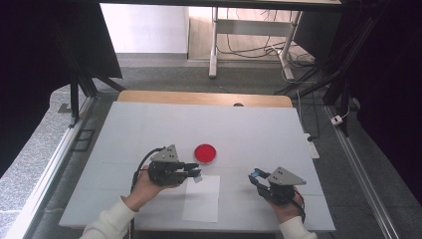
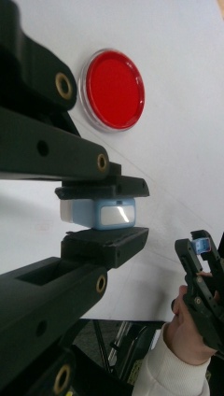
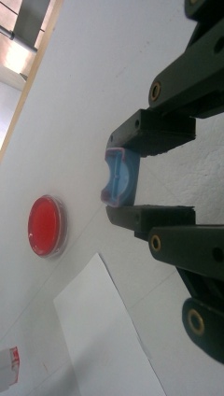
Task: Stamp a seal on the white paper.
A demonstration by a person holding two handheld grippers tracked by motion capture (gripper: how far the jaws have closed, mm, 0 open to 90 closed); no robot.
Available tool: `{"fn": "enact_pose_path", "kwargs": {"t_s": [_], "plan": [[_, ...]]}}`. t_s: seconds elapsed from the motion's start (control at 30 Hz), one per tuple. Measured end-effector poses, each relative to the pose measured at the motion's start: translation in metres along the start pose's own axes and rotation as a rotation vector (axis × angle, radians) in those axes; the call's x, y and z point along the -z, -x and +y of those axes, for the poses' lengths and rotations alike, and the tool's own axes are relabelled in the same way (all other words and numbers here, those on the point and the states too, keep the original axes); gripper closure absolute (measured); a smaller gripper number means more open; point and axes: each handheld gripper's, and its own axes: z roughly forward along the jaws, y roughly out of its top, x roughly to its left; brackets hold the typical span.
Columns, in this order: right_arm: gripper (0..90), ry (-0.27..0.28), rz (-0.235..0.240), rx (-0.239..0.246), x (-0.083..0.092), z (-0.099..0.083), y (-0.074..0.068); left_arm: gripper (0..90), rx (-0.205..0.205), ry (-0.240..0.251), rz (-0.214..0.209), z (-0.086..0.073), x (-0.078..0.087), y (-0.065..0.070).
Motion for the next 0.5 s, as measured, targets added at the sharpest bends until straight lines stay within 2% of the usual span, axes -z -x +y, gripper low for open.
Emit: {"fn": "enact_pose_path", "kwargs": {"t_s": [0.27, 0.5], "plan": [[64.1, -0.004, 0.001, 0.001, -0.001, 0.0, 0.0, 74.8, -0.005, -0.021, -0.026, -0.009, -0.007, 0.01], [64.1, -0.01, 0.0, 0.007, -0.002, 0.0, -0.001, 74.8, -0.009, -0.054, -0.017, -0.016, -0.017, 0.012]]}}
